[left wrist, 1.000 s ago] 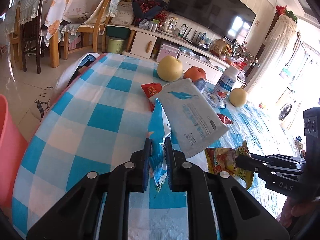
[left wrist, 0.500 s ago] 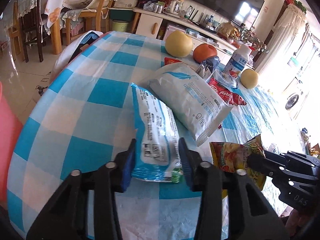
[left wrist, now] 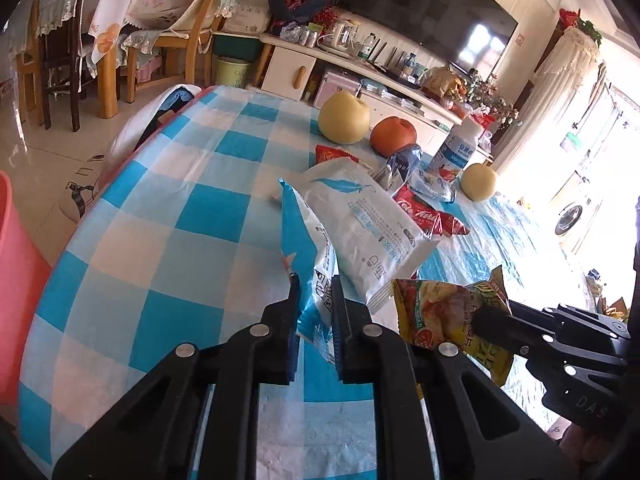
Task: Collect trash
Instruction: 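Lift the blue wrapper and yellow chip bag off the table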
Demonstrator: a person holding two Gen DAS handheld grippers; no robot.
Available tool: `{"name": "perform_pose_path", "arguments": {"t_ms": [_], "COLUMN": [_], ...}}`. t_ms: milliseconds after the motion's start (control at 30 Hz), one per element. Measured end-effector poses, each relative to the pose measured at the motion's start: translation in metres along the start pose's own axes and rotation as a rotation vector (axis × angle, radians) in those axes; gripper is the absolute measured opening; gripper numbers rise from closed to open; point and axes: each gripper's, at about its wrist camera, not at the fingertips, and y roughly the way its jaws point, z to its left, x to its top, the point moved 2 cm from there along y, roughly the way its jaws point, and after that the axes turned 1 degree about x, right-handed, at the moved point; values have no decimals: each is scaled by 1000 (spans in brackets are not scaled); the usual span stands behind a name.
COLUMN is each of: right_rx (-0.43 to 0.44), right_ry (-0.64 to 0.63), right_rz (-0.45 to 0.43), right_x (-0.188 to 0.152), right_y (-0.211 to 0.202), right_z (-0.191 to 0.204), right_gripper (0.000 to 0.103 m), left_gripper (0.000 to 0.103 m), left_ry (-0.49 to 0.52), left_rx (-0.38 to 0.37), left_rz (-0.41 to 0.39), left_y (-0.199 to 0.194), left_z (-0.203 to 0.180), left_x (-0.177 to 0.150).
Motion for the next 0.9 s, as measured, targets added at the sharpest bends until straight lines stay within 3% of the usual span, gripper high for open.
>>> {"name": "perform_pose_path", "arguments": {"t_ms": [900], "right_rx": [57], "right_ry": [-56], "right_rz": [-98], "right_x": [36], "right_y": [-16], "right_z": [57], "right_gripper": [21], "left_gripper": [7], "left_ry": [-112], "left_rx": [-68], "left_rz": [-173], "left_y": [-62], "left_z": [40], "left_x": [27]}}
